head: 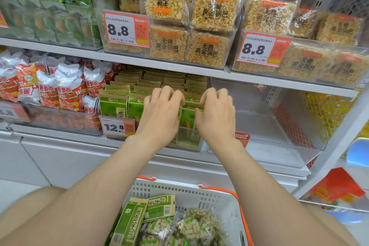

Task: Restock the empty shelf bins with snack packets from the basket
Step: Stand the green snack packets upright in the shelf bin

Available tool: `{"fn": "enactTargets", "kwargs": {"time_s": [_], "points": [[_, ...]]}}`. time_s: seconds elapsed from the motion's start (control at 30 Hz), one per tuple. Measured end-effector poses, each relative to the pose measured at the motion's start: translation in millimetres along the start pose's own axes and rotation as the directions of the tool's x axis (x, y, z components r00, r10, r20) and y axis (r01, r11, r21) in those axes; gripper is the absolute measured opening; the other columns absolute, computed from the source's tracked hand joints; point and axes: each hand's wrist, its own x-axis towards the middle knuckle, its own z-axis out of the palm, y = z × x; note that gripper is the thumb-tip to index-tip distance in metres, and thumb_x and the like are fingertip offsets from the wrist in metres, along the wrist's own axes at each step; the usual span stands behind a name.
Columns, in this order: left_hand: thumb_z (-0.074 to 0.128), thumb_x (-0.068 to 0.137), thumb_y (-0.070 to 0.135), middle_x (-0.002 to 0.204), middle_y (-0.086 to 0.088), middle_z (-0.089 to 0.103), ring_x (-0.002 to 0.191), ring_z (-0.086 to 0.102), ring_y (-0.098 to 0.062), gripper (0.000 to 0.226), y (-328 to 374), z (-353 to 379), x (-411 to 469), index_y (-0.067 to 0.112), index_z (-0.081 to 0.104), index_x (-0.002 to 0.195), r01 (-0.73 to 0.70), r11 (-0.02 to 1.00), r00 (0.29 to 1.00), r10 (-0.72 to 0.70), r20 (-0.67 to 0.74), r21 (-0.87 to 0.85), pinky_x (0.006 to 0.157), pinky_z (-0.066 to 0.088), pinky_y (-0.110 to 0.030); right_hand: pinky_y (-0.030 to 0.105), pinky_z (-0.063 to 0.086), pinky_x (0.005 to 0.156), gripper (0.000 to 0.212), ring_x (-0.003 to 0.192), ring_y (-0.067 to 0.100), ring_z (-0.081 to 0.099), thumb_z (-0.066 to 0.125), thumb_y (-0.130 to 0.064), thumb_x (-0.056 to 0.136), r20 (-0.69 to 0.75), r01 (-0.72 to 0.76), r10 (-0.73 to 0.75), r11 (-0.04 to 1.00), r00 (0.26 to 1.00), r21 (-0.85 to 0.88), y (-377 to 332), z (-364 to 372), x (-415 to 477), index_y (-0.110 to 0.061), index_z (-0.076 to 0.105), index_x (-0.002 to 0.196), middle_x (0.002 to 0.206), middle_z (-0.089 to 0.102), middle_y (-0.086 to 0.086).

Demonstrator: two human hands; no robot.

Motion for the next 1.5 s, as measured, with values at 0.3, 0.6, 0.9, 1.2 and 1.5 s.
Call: {"fn": "enactTargets", "kwargs": {"time_s": [0.3, 0.6, 0.9, 1.2, 1.5], "points": [[0.058, 0.089, 0.008, 0.099, 0.0, 0.068, 0.095, 0.066, -0.03, 0.023, 4, 1, -46, 0.03, 0.054, 0.09, 0.066, 0.994, 0.877, -0.097, 0.47, 0.083, 0.068, 0.046, -0.037, 0.032, 0.036, 0.058, 0.018, 0.08, 0.031, 0.059, 0.058, -0.006, 0.082, 0.594, 0.253, -0.197, 0.967, 0.78, -0.01, -15, -5, -69, -0.021, 0.058, 0.091, 0.086, 0.059, 0.001], [0.053, 0.101, 0.017, 0.124, -0.009, 0.065, 0.112, 0.066, -0.033, 0.025, -15, 52, -125, 0.021, 0.062, 0.124, -0.092, 0.965, 0.595, -0.145, 0.791, 0.247, 0.082, 0.049, -0.039, 0.037, 0.04, 0.071, 0.015, 0.101, 0.036, 0.065, 0.059, -0.01, 0.093, 0.737, 0.289, -0.12, 0.951, 0.665, -0.106, -13, 30, -130, -0.018, 0.047, 0.095, 0.106, 0.06, 0.011], [0.053, 0.098, 0.009, 0.129, -0.008, 0.062, 0.114, 0.063, -0.033, 0.032, -39, 120, -191, 0.023, 0.059, 0.126, -0.019, 0.968, 0.398, -0.221, 0.89, 0.249, 0.096, 0.054, -0.047, 0.038, 0.045, 0.076, 0.022, 0.105, 0.035, 0.066, 0.06, -0.013, 0.093, 0.771, 0.163, 0.002, 0.977, 0.637, -0.136, -1, 73, -147, -0.016, 0.06, 0.115, 0.114, 0.064, 0.009], [0.058, 0.096, -0.003, 0.172, -0.019, -0.014, 0.153, 0.019, -0.05, 0.1, -10, 174, -223, 0.048, 0.003, 0.162, -0.314, 0.936, 0.278, -0.071, 0.958, 0.161, 0.119, 0.032, -0.062, 0.036, 0.045, 0.073, 0.018, 0.085, 0.03, 0.053, 0.063, -0.009, 0.091, 0.758, -0.025, 0.143, 0.986, 0.637, -0.165, 15, 100, -137, -0.018, 0.049, 0.097, 0.092, 0.05, 0.004], [0.051, 0.097, 0.001, 0.115, -0.014, 0.058, 0.09, 0.068, -0.035, 0.064, -15, 156, -207, 0.022, 0.027, 0.152, 0.05, 0.969, 0.524, -0.232, 0.819, 0.243, 0.065, 0.056, -0.038, 0.038, 0.044, 0.071, 0.008, 0.092, 0.033, 0.058, 0.059, -0.012, 0.097, 0.751, -0.046, 0.148, 0.987, 0.643, -0.155, 11, 86, -131, -0.015, 0.056, 0.103, 0.105, 0.056, 0.007]]}}
